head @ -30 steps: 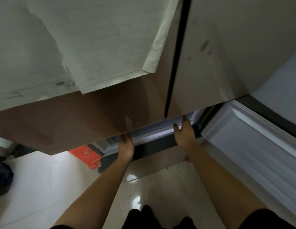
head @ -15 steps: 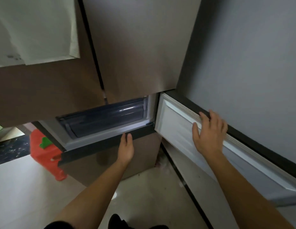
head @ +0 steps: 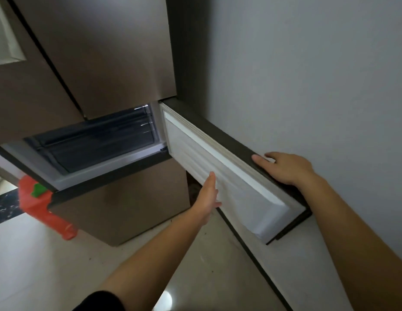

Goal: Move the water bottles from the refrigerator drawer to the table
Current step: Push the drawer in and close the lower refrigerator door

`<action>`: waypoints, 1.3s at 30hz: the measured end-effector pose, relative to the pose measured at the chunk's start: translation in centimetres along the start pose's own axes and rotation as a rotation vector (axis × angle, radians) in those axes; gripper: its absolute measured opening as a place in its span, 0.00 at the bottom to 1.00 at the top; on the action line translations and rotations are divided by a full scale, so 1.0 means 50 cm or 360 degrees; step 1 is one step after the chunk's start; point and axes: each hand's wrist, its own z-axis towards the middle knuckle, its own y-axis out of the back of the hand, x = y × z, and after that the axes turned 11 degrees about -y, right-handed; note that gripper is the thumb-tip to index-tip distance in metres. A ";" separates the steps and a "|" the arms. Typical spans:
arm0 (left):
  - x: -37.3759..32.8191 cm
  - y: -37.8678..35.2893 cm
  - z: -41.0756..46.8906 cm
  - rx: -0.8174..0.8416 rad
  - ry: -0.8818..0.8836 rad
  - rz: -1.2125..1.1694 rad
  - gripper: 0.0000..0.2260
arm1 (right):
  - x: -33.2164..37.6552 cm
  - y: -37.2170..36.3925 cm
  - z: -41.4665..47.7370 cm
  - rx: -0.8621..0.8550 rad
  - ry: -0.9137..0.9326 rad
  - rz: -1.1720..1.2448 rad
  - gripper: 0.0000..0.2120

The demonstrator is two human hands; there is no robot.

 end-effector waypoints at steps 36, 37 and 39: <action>-0.167 1.034 -0.150 -0.1141 -0.0310 -0.0176 0.43 | 1.102 -0.410 -0.270 0.1075 -0.0192 0.2445 0.33; -0.173 1.054 -0.133 -0.1077 -0.0306 -0.0228 0.44 | 1.118 -0.399 -0.256 0.1099 -0.0259 0.2525 0.31; -0.206 1.080 -0.117 -0.1037 -0.0235 -0.0347 0.40 | 1.148 -0.381 -0.230 0.1144 -0.0346 0.2619 0.22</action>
